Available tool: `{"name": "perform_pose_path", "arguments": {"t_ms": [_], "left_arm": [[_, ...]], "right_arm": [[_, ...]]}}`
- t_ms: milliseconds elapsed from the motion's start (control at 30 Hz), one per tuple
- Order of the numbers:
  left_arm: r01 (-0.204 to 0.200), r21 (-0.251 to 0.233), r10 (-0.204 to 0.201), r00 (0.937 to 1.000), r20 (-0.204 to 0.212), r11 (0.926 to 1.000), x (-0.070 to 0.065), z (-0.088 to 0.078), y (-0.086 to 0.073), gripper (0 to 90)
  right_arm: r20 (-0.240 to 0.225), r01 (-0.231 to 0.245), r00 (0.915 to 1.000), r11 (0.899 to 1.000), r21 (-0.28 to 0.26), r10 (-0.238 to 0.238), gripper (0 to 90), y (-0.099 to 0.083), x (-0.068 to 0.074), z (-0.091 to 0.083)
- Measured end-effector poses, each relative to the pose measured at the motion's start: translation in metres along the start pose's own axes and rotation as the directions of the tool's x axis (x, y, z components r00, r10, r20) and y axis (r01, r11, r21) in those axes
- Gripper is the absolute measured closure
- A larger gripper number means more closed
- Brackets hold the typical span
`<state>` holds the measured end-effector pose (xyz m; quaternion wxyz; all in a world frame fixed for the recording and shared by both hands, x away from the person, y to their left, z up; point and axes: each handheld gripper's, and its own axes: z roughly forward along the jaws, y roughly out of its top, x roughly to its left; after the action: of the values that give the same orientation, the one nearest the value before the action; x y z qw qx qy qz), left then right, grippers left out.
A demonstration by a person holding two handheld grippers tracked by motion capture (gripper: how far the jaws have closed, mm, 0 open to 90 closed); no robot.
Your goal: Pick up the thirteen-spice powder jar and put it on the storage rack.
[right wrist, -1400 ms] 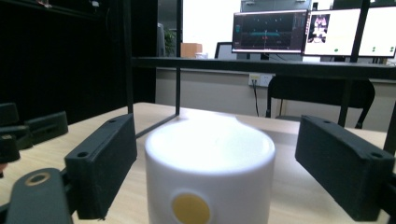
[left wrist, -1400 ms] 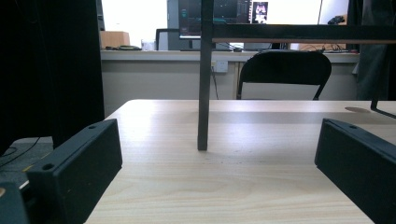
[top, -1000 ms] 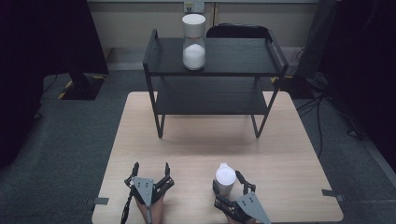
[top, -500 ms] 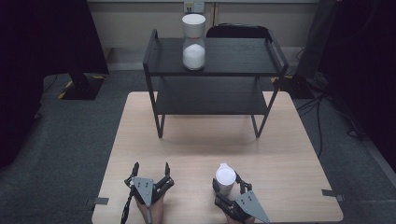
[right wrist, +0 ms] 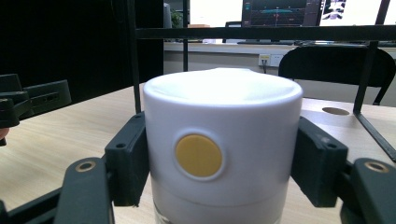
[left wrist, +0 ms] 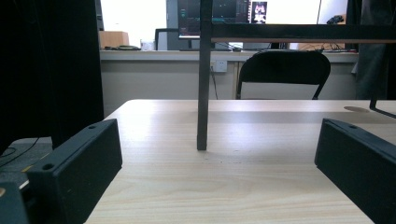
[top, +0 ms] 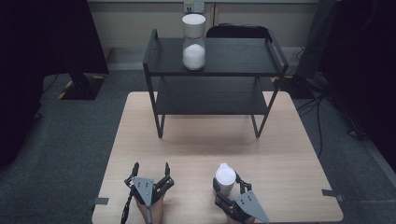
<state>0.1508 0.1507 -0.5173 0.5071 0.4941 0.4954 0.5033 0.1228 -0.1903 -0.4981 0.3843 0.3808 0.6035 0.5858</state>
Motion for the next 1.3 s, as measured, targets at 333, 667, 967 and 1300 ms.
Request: {"name": "perform_pose_path", "arguments": {"t_ms": [333,667,967,1300], "left_arm": [[0.000,0.000,0.000,1.0000,0.000,1.0000,0.0000,0.0000,0.0000,0.0],[0.000,0.000,0.000,1.0000,0.000,1.0000,0.0001,0.0000,0.0000,0.0],[0.000,0.000,0.000,1.0000,0.000,1.0000,0.0001,0.0000,0.0000,0.0],[0.000,0.000,0.000,1.0000,0.004,1.0000,0.0006,0.0000,0.0000,0.0]], "right_arm": [[-0.002,0.000,1.0000,1.000,0.005,0.000,30.2,0.0015,-0.0006,0.0001],[-0.003,-0.001,1.0000,1.000,0.009,0.001,30.2,0.0024,-0.0007,0.0001],[-0.004,-0.001,1.0000,1.000,0.009,0.001,30.2,0.0026,-0.0010,0.0001],[-0.006,-0.017,0.9998,1.000,0.015,0.017,30.3,0.0045,-0.0037,0.0008]]}}
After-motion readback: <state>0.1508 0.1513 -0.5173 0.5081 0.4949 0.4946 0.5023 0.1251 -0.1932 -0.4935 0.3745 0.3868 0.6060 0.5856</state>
